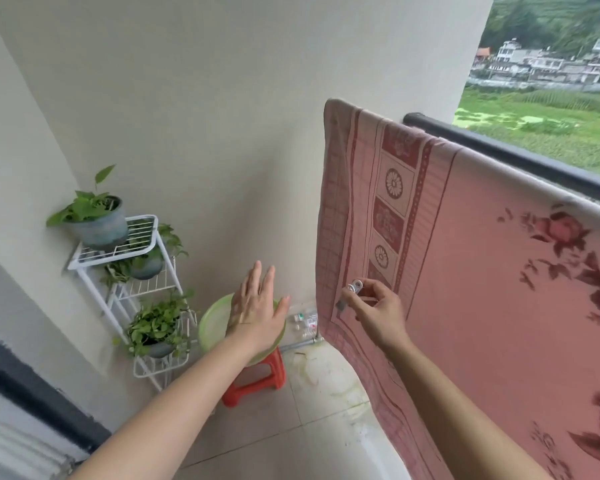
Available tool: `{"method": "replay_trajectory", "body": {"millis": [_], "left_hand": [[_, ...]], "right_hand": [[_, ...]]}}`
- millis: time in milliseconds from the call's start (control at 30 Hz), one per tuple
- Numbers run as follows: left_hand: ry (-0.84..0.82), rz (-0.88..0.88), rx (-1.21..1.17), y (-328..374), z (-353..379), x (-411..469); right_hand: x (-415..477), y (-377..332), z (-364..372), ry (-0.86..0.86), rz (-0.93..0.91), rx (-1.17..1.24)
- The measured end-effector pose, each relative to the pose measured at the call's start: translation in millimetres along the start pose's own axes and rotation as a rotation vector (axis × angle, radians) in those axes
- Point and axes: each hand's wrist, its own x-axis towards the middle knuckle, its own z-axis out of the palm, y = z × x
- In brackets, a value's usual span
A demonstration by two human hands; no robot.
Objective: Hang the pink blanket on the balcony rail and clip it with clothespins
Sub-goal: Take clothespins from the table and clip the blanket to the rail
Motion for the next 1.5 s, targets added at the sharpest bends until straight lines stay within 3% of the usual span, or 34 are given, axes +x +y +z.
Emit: {"method": "replay_trajectory", "body": {"millis": [300,500,700,867,1100,1267,1500], "left_hand": [[-0.368,-0.101,-0.02,-33,74,182],[-0.372,-0.137,-0.102,-62,101,296],[-0.343,-0.066,-0.243,-79,121,418],[-0.505,-0.155,-0.688,-52,128,528],[-0.759,0.114,-0.871,-2,146,627],[-0.913,0.195,-1.063,23,155,646],[-1.052,0.051,-1.387,13,174,647]], "right_hand": [[206,43,52,-0.075,0.039,-0.048],[318,53,88,-0.092,0.138,-0.038],[392,57,120,-0.083,0.188,-0.087],[431,65,130,0.084,0.275,-0.094],[454,71,147,0.235,0.405,-0.05],[460,83,158,0.292,0.461,-0.069],[461,80,166,0.284,0.493,-0.055]]}}
